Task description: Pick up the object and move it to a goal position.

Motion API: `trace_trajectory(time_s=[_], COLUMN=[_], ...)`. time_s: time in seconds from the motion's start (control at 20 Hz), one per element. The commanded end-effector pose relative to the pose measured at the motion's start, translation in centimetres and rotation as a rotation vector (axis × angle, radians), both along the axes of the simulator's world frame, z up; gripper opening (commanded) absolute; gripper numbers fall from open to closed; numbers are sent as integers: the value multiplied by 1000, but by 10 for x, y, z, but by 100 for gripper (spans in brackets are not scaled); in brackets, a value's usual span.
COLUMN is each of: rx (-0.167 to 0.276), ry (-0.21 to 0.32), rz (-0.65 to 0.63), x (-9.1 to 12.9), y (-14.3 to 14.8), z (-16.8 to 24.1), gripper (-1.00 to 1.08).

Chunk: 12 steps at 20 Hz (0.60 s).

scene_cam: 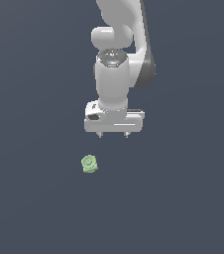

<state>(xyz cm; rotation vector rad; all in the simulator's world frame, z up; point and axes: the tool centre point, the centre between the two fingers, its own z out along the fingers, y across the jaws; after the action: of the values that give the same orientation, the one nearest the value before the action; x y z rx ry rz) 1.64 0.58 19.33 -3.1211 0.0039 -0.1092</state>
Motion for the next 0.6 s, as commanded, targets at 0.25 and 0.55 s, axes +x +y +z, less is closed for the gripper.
trace_trajectory(time_s=[0.25,0.55], rx=[4,9], ry=[-8,-16], rz=[22,40], x=[3,5], y=[8,15], z=[10,19], gripper=[100,100])
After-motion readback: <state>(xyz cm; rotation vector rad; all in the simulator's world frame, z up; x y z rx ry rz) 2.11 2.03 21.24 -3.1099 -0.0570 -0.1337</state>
